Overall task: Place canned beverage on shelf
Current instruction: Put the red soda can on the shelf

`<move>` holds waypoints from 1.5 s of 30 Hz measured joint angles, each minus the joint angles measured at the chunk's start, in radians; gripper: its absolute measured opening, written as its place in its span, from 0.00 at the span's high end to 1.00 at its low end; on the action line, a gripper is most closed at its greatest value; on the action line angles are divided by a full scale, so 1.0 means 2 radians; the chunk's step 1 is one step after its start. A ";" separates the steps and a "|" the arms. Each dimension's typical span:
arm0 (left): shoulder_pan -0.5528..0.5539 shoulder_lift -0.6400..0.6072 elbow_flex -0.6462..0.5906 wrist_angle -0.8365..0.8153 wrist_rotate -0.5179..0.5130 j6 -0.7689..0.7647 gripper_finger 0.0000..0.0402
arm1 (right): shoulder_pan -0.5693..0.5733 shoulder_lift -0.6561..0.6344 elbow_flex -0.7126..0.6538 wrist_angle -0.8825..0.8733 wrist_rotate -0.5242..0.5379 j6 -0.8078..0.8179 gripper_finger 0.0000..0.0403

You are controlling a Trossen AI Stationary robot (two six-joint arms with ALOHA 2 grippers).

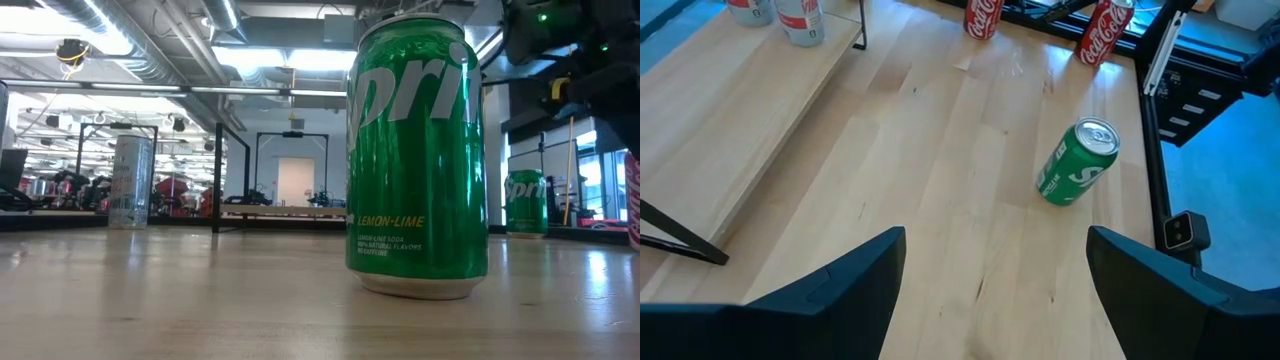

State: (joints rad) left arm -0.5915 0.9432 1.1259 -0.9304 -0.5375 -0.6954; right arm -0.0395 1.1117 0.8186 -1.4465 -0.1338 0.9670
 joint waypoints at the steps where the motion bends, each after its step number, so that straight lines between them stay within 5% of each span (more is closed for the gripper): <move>1: 0.000 0.000 0.000 0.000 0.000 0.000 0.26 | 0.000 0.002 0.001 -0.001 -0.001 -0.001 0.27; 6: 0.000 0.000 0.000 0.000 -0.001 0.000 0.26 | 0.000 0.009 0.001 -0.004 -0.007 -0.003 0.40; 22: 0.000 0.000 0.000 0.000 -0.001 0.013 0.26 | 0.000 0.039 0.141 0.106 0.047 -0.103 0.40; 36: 0.000 0.000 0.000 0.000 -0.001 0.013 0.26 | 0.001 0.257 0.368 0.095 0.083 -0.310 0.40; 45: 0.000 0.000 0.000 0.000 -0.001 0.013 0.26 | 0.019 0.378 0.433 0.053 0.091 -0.390 0.40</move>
State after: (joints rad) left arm -0.5915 0.9436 1.1259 -0.9302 -0.5393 -0.6698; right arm -0.0010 1.8686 1.6853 -1.3396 0.0491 0.1867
